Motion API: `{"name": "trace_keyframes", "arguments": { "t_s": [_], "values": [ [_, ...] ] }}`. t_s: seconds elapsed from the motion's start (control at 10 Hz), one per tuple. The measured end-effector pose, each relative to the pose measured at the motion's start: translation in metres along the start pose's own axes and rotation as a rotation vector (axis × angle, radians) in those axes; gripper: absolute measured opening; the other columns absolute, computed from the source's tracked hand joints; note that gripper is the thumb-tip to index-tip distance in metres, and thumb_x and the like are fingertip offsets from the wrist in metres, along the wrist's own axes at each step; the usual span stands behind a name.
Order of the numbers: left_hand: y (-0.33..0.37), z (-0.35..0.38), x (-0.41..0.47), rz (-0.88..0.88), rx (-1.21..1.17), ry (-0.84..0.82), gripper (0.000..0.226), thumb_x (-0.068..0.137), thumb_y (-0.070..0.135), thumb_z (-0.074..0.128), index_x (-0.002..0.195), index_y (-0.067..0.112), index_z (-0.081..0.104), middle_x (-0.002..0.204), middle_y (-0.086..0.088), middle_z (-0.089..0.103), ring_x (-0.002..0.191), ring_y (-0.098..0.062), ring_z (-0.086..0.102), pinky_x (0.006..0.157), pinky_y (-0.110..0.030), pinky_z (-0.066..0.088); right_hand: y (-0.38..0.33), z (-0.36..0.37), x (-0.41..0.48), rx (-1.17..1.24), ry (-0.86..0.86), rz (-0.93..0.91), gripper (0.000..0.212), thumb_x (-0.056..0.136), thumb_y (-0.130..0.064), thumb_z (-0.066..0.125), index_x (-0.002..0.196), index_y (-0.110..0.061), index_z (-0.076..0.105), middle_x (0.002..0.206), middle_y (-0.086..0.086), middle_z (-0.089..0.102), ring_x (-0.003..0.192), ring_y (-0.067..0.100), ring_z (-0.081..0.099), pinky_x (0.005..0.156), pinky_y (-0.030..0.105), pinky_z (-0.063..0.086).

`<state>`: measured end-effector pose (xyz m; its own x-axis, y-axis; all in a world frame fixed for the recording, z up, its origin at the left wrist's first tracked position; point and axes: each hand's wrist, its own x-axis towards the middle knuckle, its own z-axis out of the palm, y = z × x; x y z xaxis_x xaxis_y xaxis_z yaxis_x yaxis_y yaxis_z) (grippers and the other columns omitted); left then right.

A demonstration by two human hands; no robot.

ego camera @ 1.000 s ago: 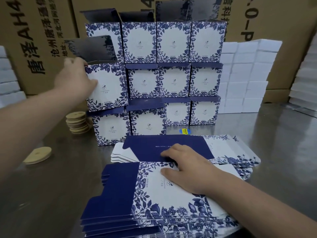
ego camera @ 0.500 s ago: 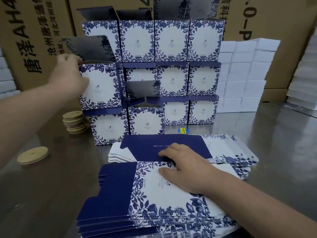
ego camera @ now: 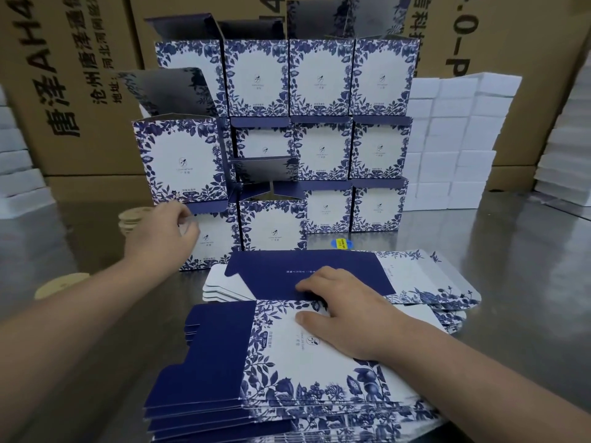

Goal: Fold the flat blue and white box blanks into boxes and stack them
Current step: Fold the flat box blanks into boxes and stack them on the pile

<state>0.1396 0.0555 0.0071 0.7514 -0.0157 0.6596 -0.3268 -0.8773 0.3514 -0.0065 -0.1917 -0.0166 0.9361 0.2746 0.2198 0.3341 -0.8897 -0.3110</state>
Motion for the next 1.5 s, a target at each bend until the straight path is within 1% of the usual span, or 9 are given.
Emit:
{"name": "trace_keyframes", "arguments": {
  "t_s": [0.1,0.4,0.6,0.9,1.1,1.2,1.3,1.4,1.5],
  "values": [
    [0.0,0.007,0.007,-0.015,-0.007,-0.133,0.031,0.09,0.027,0.055,0.116,0.011,0.054,0.109,-0.007,0.055,0.093,-0.025,0.051,0.073,-0.035,0.041,0.001,0.0,0.0,0.006,0.004,0.002,0.05,0.093,-0.047,0.047,0.139,-0.028,0.041,0.13,-0.01,0.043,0.124,0.01,0.034,0.098,0.023,0.026],
    [-0.002,0.015,0.01,-0.028,0.068,-0.253,0.043,0.09,0.031,0.057,0.128,0.013,0.051,0.129,-0.01,0.045,0.116,-0.029,0.046,0.09,-0.038,0.038,0.0,0.0,0.0,0.001,0.004,-0.001,0.048,0.093,-0.045,0.047,0.138,-0.028,0.042,0.13,-0.009,0.043,0.124,0.011,0.034,0.099,0.023,0.027],
    [0.0,0.022,0.002,-0.023,0.047,-0.292,0.045,0.09,0.033,0.056,0.128,0.012,0.049,0.128,-0.008,0.049,0.114,-0.026,0.05,0.092,-0.038,0.042,0.0,0.0,0.0,0.005,0.005,-0.003,0.049,0.093,-0.045,0.047,0.138,-0.027,0.042,0.129,-0.009,0.044,0.123,0.011,0.035,0.102,0.024,0.027],
    [0.006,0.035,0.004,-0.026,0.054,-0.388,0.059,0.088,0.037,0.058,0.141,0.016,0.039,0.146,-0.008,0.031,0.13,-0.028,0.037,0.108,-0.037,0.031,-0.001,-0.001,0.0,0.009,0.0,0.001,0.049,0.093,-0.045,0.047,0.139,-0.027,0.041,0.129,-0.008,0.043,0.124,0.011,0.034,0.101,0.024,0.026],
    [0.017,0.032,-0.001,-0.113,0.054,-0.454,0.06,0.092,0.042,0.05,0.144,0.018,0.034,0.147,-0.013,0.03,0.124,-0.033,0.044,0.1,-0.035,0.037,0.0,0.0,0.0,0.006,0.001,-0.001,0.049,0.093,-0.045,0.047,0.139,-0.027,0.041,0.13,-0.008,0.043,0.124,0.011,0.034,0.1,0.023,0.026],
    [0.024,0.021,-0.002,-0.081,-0.014,-0.24,0.03,0.091,0.033,0.048,0.107,0.015,0.066,0.107,-0.012,0.064,0.088,-0.03,0.061,0.073,-0.035,0.046,-0.001,0.0,0.0,0.002,0.003,-0.001,0.048,0.093,-0.045,0.047,0.138,-0.028,0.042,0.129,-0.008,0.043,0.124,0.011,0.034,0.098,0.022,0.026],
    [0.025,0.011,-0.001,-0.204,-0.194,0.156,0.015,0.086,0.027,0.056,0.088,0.012,0.058,0.092,-0.009,0.061,0.086,-0.032,0.056,0.073,-0.038,0.044,-0.002,0.0,0.0,0.006,0.003,0.001,0.047,0.093,-0.045,0.047,0.137,-0.028,0.042,0.129,-0.008,0.044,0.123,0.011,0.034,0.096,0.022,0.026],
    [0.017,0.009,0.013,-0.413,-0.276,0.32,0.065,0.079,0.034,0.07,0.13,0.007,0.04,0.138,-0.015,0.038,0.125,-0.033,0.039,0.105,-0.044,0.032,-0.002,-0.001,-0.001,0.004,0.001,0.001,0.047,0.093,-0.044,0.047,0.137,-0.028,0.043,0.13,-0.007,0.044,0.124,0.012,0.035,0.099,0.024,0.027],
    [-0.006,0.014,0.033,-0.605,-0.344,0.169,0.103,0.073,0.042,0.076,0.147,0.01,0.012,0.151,-0.014,0.025,0.138,-0.034,0.027,0.111,-0.048,0.026,-0.001,-0.001,-0.001,0.004,0.001,0.001,0.048,0.093,-0.044,0.047,0.137,-0.028,0.042,0.13,-0.007,0.044,0.124,0.012,0.035,0.098,0.024,0.027]
  ]
}}
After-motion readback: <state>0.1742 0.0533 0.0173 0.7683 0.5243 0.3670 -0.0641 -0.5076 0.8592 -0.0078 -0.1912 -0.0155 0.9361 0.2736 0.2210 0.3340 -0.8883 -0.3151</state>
